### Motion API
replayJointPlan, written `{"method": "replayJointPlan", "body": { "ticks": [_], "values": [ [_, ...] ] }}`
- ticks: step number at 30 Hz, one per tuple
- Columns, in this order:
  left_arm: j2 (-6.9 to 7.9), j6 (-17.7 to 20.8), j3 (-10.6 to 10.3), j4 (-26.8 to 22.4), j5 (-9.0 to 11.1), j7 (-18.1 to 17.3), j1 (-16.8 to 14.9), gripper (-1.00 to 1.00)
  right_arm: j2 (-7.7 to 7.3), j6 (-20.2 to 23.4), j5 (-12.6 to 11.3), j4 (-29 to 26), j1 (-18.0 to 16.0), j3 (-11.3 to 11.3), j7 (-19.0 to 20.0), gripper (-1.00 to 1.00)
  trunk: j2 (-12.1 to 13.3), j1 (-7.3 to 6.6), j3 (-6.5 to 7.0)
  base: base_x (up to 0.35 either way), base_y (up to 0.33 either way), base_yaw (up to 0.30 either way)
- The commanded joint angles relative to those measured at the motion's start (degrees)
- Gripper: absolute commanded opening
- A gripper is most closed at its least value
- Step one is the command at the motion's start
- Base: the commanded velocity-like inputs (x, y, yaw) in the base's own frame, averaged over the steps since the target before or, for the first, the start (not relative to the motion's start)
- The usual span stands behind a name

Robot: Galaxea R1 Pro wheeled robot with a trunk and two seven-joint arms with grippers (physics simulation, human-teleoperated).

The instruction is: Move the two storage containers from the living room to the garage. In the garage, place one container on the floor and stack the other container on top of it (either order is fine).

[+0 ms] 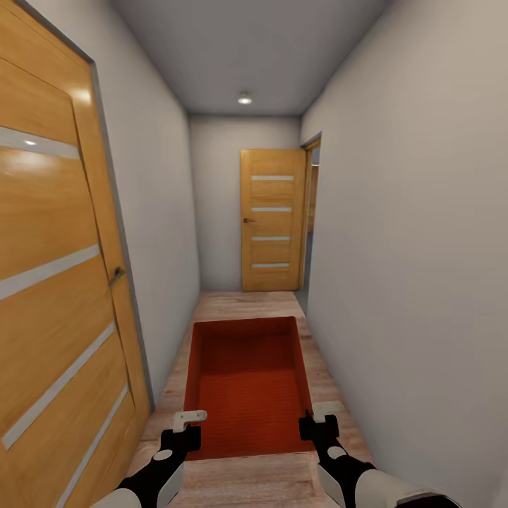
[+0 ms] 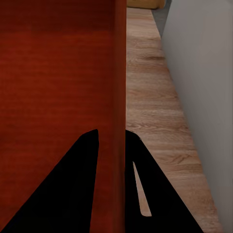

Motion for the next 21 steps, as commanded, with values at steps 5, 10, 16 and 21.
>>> {"method": "replayJointPlan", "body": {
  "ticks": [5, 10, 16, 21],
  "values": [
    [1.14, -2.8, -1.7, -0.1, 0.1, -1.1, 0.0, -1.00, -0.23, 0.1, 0.9, 0.1, -0.1, -3.3, -0.3, -1.00, -0.1, 0.04, -0.09, 0.324, 0.000, 0.000],
    [1.14, -2.8, -1.7, -0.1, 0.1, -1.1, 0.0, -1.00, -0.23, 0.2, 0.9, 0.1, -0.1, -3.3, -0.3, -1.00, -0.1, 0.04, -0.09, 0.324, 0.000, 0.000],
    [1.14, -2.8, -1.7, -0.1, 0.1, -1.1, 0.0, -1.00, -0.23, 0.2, 0.9, 0.1, -0.1, -3.3, -0.3, -1.00, -0.1, 0.04, -0.09, 0.324, 0.000, 0.000],
    [1.14, -2.8, -1.7, -0.1, 0.1, -1.1, 0.0, -1.00, -0.23, 0.1, 0.9, 0.1, -0.1, -3.3, -0.3, -1.00, -0.1, 0.04, -0.09, 0.324, 0.000, 0.000]
  ]
}}
